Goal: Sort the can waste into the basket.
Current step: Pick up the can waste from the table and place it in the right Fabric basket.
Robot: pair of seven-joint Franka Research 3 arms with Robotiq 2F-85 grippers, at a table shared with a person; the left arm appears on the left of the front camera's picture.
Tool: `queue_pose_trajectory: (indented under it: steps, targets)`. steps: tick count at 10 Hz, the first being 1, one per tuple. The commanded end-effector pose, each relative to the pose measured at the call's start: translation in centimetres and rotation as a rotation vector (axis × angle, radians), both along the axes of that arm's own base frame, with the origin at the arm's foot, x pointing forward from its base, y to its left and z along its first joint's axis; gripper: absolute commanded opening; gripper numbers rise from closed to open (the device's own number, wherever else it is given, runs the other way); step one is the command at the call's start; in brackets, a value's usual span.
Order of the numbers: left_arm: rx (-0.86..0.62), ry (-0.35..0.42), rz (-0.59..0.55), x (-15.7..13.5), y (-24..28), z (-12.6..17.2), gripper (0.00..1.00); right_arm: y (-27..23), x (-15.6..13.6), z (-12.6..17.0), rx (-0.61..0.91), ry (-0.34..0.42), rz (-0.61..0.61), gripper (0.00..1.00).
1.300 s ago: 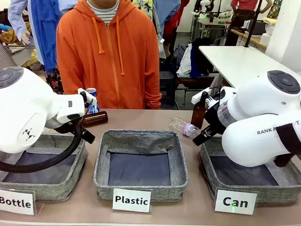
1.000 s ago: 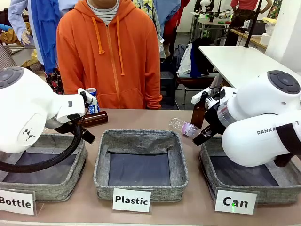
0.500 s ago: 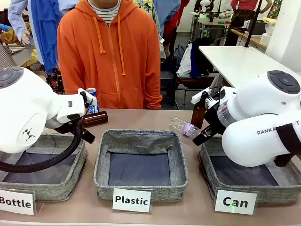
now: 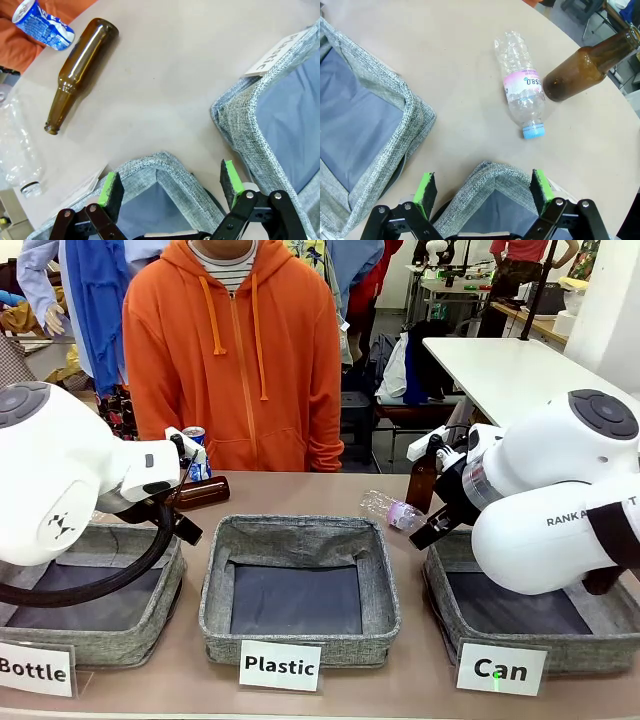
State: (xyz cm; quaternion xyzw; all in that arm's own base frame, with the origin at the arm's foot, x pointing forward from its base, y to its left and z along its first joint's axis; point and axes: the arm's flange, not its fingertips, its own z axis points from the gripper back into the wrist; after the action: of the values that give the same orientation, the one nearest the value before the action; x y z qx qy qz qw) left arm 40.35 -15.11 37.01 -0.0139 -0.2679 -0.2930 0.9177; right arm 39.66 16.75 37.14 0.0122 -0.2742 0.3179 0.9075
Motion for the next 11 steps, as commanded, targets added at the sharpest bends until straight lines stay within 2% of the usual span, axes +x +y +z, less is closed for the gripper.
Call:
queue_pose_trajectory:
  steps: [1,6,7,8,10,11]
  targets:
    - [0.0,0.0,0.0,0.0,0.0,0.0,1.0,0.0,0.0,0.0,0.0,0.0,0.0,1.0]
    - [0.0,0.0,0.0,0.0,0.0,0.0,1.0,0.0,0.0,0.0,0.0,0.0,0.0,1.0]
    - [-0.042,0.024,-0.045,-0.9,0.7,1.7,1.0,-0.2,-0.6,1.7,0.035,-0.002,0.014,1.0]
    - [-0.104,0.085,-0.026,-2.0,2.0,3.8,1.0,-0.5,-1.4,3.7,0.104,0.011,0.031,1.0]
    - [-0.234,0.151,0.063,-5.7,3.2,9.7,1.0,-1.6,-3.0,8.3,0.317,0.166,-0.062,1.0]
    - [-0.302,0.133,-0.04,-8.3,3.6,12.0,1.0,-3.3,-4.2,10.8,0.49,0.287,-0.072,1.0]
